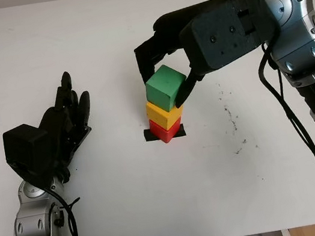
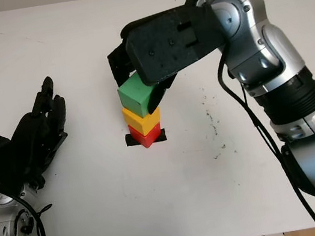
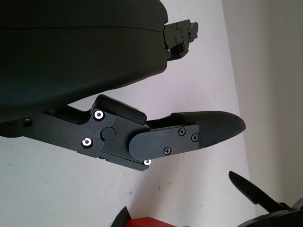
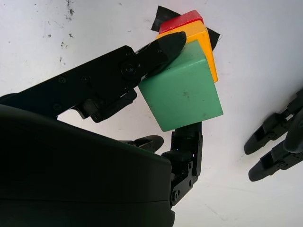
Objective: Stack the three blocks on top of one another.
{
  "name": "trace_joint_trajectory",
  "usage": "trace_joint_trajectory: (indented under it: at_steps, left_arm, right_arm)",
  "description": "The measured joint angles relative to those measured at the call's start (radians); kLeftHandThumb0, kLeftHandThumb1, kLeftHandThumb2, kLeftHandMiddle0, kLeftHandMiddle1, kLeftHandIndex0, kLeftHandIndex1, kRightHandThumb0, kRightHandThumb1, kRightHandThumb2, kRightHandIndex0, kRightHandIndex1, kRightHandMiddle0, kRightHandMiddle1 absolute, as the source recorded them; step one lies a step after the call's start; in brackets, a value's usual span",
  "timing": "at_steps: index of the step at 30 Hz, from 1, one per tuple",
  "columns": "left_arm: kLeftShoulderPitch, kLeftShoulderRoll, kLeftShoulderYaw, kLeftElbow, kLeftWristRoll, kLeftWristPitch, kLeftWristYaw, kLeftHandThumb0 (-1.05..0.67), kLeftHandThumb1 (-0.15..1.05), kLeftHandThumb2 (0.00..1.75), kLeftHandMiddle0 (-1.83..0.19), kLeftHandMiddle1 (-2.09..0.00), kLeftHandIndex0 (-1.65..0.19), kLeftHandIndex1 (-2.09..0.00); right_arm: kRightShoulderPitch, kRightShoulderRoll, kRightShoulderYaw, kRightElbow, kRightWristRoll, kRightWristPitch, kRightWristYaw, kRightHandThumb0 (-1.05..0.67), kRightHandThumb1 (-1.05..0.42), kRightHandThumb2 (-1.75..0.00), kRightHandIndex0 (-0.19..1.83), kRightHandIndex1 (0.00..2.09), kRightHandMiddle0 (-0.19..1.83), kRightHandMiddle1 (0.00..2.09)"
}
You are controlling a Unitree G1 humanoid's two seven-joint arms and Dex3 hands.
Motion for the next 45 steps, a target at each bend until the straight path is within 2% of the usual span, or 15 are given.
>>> trace_joint_trajectory:
  at_steps: [45]
  left_arm:
    - [0.005, 0.008, -0.001, -0.014, 0.005, 0.018, -0.007, -0.78, 1.05, 0.59, 0.19, 0.00, 0.19, 0.00]
  right_arm:
    - [0.021, 0.002, -0.002, -0.006, 0.019, 0.017, -0.025, -0.47, -0.89, -0.05, 0.43, 0.05, 0.41, 1.56]
